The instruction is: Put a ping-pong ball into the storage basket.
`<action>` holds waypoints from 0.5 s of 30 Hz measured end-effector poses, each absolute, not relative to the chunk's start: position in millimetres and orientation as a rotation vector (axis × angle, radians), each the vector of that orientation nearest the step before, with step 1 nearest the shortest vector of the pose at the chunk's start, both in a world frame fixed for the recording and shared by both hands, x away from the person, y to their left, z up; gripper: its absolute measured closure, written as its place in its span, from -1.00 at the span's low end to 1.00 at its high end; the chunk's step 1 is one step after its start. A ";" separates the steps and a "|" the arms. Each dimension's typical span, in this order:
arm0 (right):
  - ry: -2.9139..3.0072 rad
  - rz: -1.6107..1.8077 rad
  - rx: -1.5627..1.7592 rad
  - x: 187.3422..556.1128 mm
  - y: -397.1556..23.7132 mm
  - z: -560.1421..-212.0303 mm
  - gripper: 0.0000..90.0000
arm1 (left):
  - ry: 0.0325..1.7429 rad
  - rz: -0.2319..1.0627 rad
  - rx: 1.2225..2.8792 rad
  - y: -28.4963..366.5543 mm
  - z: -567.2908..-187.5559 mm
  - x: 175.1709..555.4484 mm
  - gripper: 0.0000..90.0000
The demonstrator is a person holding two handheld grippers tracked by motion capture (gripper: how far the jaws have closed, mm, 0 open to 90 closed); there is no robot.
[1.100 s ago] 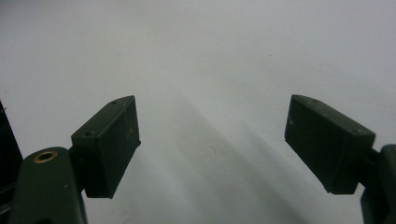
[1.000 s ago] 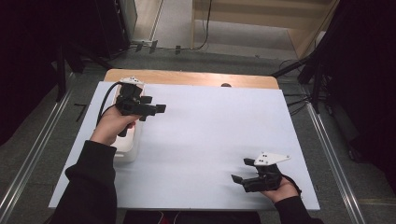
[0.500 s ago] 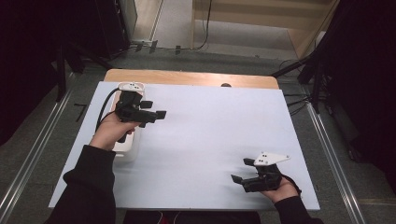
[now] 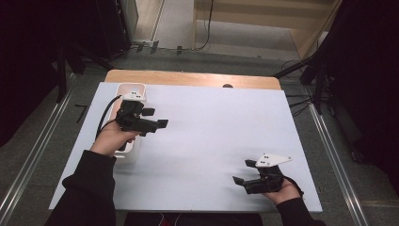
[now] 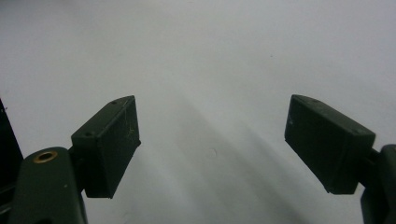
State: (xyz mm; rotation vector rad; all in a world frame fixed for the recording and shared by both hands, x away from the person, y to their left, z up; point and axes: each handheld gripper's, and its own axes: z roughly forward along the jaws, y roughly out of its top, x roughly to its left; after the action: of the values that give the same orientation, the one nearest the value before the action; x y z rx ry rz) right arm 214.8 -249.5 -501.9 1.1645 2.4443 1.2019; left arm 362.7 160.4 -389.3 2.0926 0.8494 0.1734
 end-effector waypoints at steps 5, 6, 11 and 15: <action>2.444 1.202 1.160 215.2 -249.5 -502.1 -0.63 | 0.818 0.173 2.098 157.4 -389.8 354.3 -0.45; 2.443 1.203 1.156 215.4 -249.5 -502.2 -0.64 | 0.812 0.170 2.099 156.5 -390.3 352.3 -0.45; 2.444 1.203 1.162 214.9 -249.6 -502.0 -0.64 | 0.785 0.174 2.108 152.7 -393.4 344.5 -0.45; 2.445 1.202 1.166 214.9 -249.5 -502.1 -0.63 | 0.758 0.178 2.116 152.5 -395.7 339.3 -0.45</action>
State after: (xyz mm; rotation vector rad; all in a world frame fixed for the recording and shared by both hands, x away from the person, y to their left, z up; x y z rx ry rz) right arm 214.9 -249.5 -502.1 1.1659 2.4448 1.2020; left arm 339.3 152.5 -395.7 2.1160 0.7578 0.1783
